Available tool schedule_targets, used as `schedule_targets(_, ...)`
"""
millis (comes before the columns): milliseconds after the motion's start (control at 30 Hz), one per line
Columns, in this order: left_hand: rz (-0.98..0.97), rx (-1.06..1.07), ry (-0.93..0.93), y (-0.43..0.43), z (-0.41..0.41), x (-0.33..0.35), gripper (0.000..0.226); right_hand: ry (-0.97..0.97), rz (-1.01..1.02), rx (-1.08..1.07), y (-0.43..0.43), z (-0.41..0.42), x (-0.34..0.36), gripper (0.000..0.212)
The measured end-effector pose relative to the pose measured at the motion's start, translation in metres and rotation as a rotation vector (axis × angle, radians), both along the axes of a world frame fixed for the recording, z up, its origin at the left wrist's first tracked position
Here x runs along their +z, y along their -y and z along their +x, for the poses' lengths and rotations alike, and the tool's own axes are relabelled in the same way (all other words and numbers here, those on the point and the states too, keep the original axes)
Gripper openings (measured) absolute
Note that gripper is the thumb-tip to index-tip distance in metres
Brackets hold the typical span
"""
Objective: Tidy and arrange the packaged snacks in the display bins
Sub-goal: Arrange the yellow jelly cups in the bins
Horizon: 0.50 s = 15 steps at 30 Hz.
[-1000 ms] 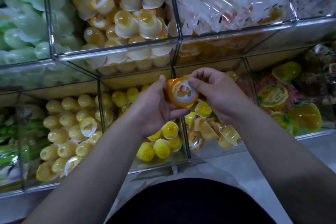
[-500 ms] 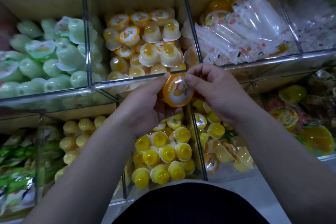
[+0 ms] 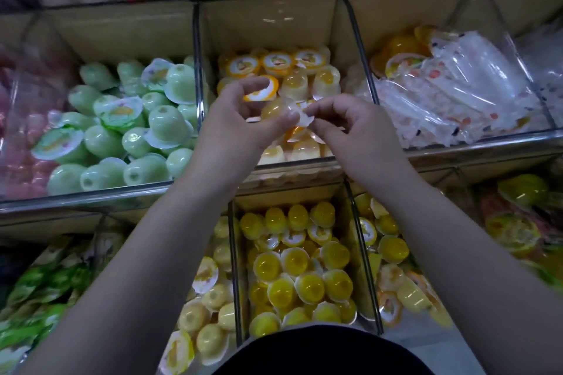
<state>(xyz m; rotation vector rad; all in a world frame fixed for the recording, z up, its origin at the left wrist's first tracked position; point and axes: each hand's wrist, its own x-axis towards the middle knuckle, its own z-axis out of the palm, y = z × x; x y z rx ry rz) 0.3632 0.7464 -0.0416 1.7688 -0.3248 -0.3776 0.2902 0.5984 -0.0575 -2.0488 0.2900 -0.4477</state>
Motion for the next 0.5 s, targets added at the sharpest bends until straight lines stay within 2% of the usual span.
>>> schedule_targets(267,0.266,-0.040,0.390,0.002,0.033,-0.022,0.032,-0.143,-0.169,0.024,-0.016,0.043,-0.013,0.035)
schedule_targets(400,0.449,-0.133,0.515,0.006,0.042,-0.036,0.037,-0.212,-0.293,0.020,-0.022,0.058,-0.023,0.037)
schedule_targets(500,0.546,-0.189,0.511,0.010,0.046,-0.042,0.039,-0.288,-0.401,0.042,-0.025,0.064,-0.030,0.038)
